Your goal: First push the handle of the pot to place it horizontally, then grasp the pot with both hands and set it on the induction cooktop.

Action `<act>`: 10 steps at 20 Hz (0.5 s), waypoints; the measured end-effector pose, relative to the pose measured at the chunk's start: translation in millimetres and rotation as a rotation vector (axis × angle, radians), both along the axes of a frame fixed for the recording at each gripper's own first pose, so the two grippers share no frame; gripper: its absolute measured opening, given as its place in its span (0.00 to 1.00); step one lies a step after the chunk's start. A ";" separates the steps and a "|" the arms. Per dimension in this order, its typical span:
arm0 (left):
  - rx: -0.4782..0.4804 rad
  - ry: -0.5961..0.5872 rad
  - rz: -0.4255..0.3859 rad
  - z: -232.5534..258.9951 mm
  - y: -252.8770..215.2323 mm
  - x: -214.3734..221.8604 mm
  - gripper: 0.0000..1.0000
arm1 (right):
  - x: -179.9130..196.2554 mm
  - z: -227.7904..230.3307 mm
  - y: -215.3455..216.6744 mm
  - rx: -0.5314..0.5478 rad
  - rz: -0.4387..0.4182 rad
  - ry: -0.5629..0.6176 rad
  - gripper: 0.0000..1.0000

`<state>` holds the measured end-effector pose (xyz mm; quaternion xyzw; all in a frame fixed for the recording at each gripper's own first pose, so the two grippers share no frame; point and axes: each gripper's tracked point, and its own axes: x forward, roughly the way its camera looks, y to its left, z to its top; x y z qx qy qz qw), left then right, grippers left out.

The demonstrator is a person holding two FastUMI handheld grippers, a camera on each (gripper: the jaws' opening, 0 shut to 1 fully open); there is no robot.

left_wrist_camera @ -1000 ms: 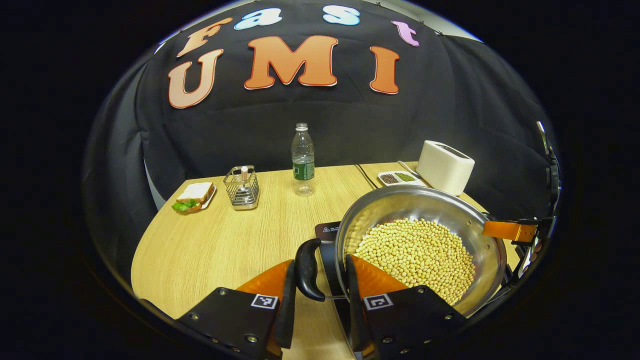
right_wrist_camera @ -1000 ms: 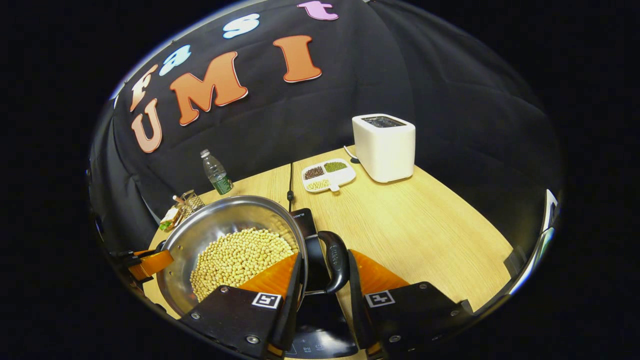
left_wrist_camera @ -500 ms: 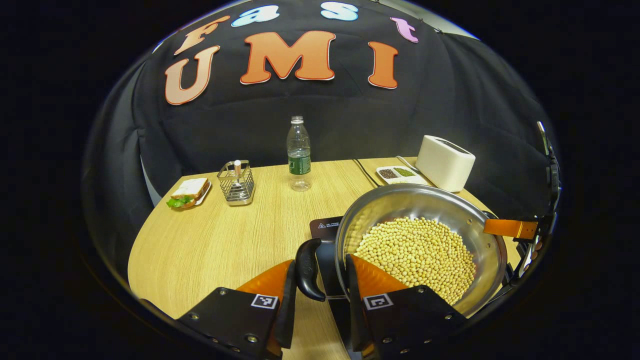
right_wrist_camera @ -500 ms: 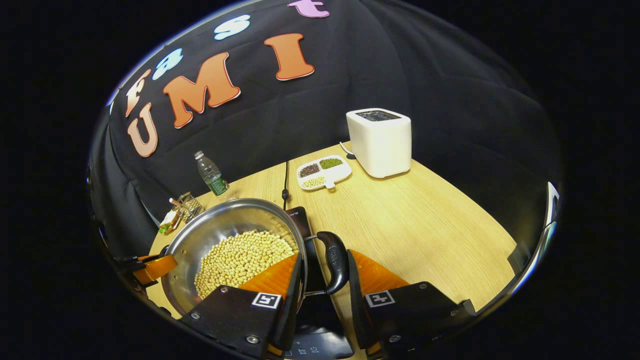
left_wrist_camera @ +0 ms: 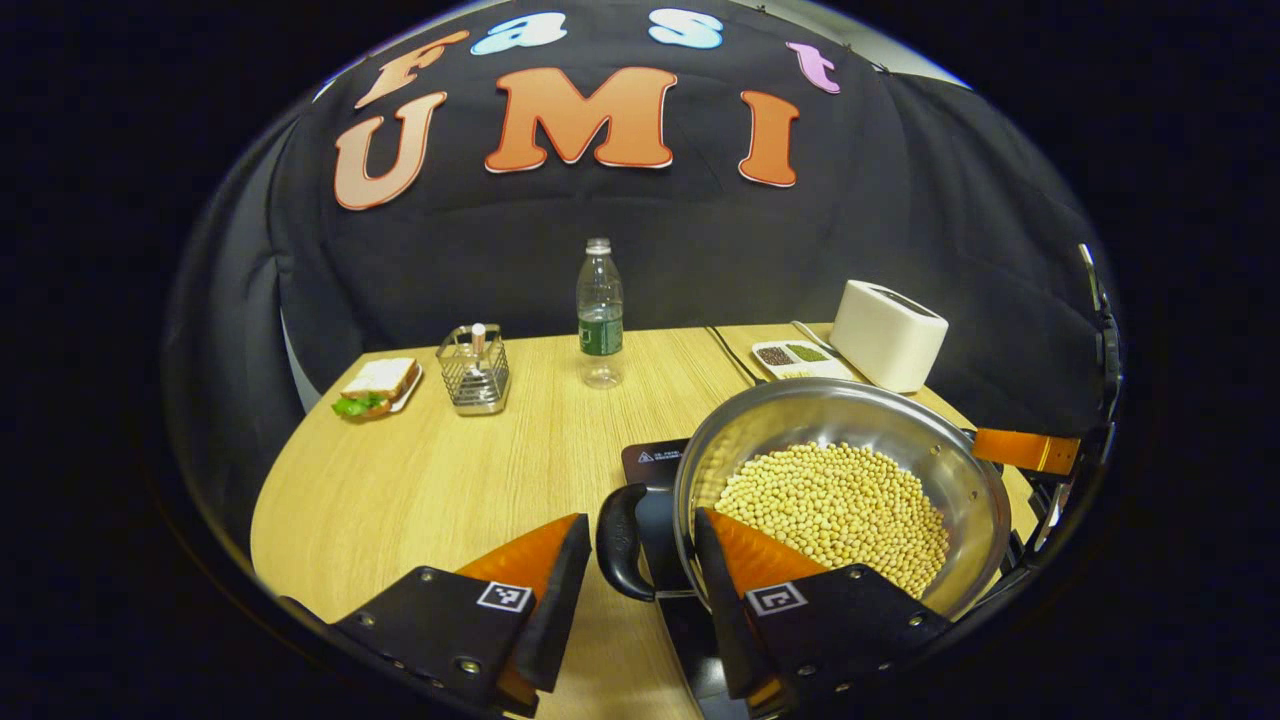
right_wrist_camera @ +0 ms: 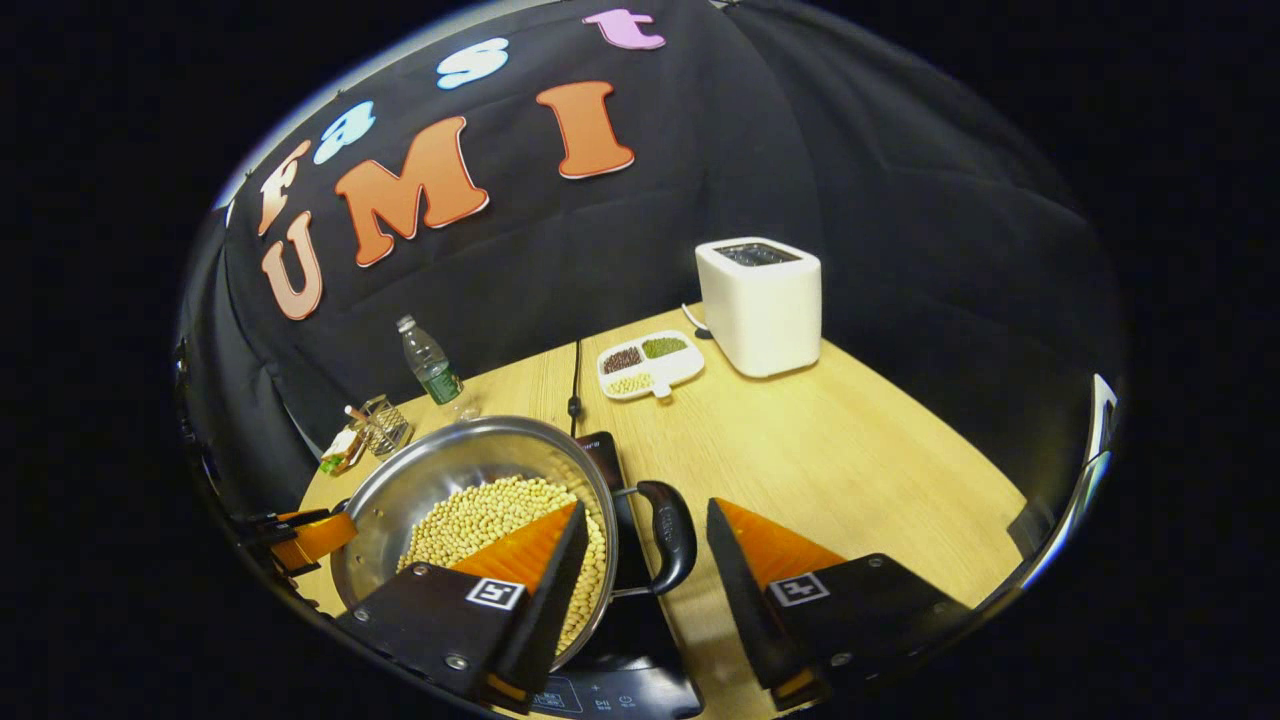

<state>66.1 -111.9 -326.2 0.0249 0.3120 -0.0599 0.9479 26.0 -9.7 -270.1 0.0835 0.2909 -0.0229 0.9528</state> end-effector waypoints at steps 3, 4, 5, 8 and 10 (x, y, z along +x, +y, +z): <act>0.038 -0.073 0.066 34.5 23.4 -4.5 0.77 | -2.3 35.3 -6.1 -0.030 0.004 -0.074 0.95; 0.046 -0.110 0.087 50.8 30.4 -4.4 0.80 | -2.6 50.0 -8.7 -0.037 0.005 -0.108 0.96; 0.052 -0.146 0.101 68.4 38.5 -6.8 0.80 | -2.1 66.2 -11.7 -0.049 0.003 -0.144 0.96; 0.049 -0.281 0.129 133.8 54.1 -12.1 0.80 | -2.1 115.3 -14.7 -0.081 0.009 -0.253 0.95; 0.030 -0.379 0.139 183.3 60.1 -19.4 0.79 | -6.6 150.0 -16.1 -0.105 0.017 -0.322 0.95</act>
